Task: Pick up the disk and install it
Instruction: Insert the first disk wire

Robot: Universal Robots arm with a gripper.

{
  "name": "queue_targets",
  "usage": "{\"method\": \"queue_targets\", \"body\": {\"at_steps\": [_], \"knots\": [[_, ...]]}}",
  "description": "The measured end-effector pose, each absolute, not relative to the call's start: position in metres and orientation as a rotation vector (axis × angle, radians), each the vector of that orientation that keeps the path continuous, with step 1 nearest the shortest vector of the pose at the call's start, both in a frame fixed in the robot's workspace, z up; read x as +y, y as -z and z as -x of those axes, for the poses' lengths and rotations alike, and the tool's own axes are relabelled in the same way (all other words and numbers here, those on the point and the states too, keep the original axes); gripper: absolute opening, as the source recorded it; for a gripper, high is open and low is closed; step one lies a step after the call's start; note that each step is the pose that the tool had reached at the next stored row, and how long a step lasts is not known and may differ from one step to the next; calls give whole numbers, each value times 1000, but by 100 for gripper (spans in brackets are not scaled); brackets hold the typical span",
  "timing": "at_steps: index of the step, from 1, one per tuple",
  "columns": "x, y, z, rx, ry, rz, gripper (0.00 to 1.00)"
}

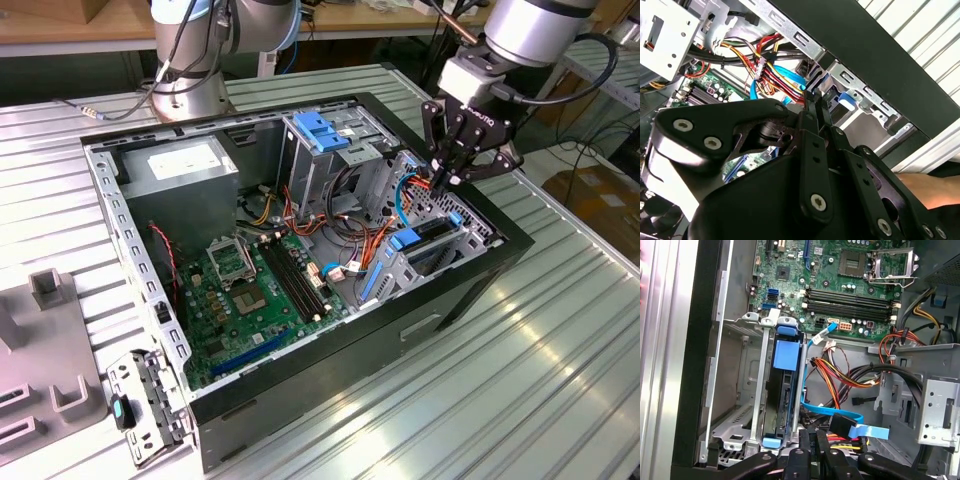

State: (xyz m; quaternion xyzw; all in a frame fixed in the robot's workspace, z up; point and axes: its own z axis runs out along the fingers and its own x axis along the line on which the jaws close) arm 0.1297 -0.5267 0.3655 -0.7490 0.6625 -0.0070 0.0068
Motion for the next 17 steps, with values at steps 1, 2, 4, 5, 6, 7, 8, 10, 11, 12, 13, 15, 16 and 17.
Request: {"method": "queue_targets", "body": {"at_steps": [1, 2, 4, 5, 6, 7, 8, 10, 11, 12, 13, 15, 16, 17], "knots": [[-527, -365, -130, 2084, 22, 2333, 17], [-527, -365, -130, 2093, 22, 2325, 17], [-527, -365, -130, 2100, 22, 2318, 17], [-528, -365, -130, 2100, 22, 2318, 17], [-528, -365, -129, 2100, 22, 2318, 17], [-529, -365, -129, 2100, 22, 2318, 17], [-529, -365, -129, 2100, 22, 2318, 17], [-530, -365, -129, 2100, 22, 2318, 17], [-531, -365, -129, 2100, 22, 2318, 17], [-532, -365, -128, 2100, 22, 2318, 17], [-532, -365, -128, 2100, 22, 2318, 17], [-533, -364, -128, 2103, 22, 2315, 17], [-534, -364, -128, 2107, 22, 2312, 17], [-534, -363, -128, 2111, 22, 2308, 17]]}}
